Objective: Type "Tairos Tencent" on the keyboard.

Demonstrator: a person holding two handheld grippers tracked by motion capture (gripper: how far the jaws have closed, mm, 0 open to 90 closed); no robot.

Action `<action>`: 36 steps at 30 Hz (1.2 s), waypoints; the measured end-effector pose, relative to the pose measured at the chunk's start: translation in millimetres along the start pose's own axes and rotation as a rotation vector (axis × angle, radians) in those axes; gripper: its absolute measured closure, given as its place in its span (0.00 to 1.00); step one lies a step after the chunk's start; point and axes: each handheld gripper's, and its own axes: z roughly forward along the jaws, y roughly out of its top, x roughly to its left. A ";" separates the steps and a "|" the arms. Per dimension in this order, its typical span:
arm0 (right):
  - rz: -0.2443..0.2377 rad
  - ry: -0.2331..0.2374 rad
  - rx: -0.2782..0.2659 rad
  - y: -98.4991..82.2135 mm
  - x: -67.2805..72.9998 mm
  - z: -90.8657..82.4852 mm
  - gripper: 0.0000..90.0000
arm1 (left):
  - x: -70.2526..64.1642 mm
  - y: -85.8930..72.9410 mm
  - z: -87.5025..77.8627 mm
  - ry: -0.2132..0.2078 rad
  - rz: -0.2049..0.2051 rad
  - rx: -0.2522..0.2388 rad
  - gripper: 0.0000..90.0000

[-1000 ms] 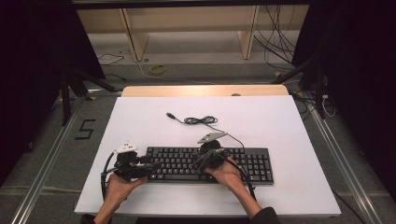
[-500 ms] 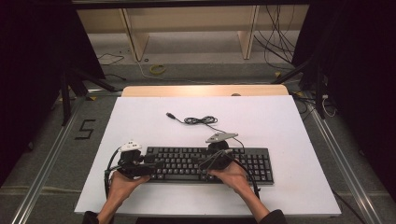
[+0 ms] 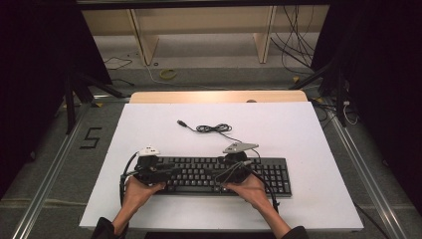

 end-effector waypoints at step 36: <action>0.019 -0.003 -0.028 -9.8 -2.4 -17.4 0.36 | -6.2 9.0 36.2 0.028 0.071 0.112 0.99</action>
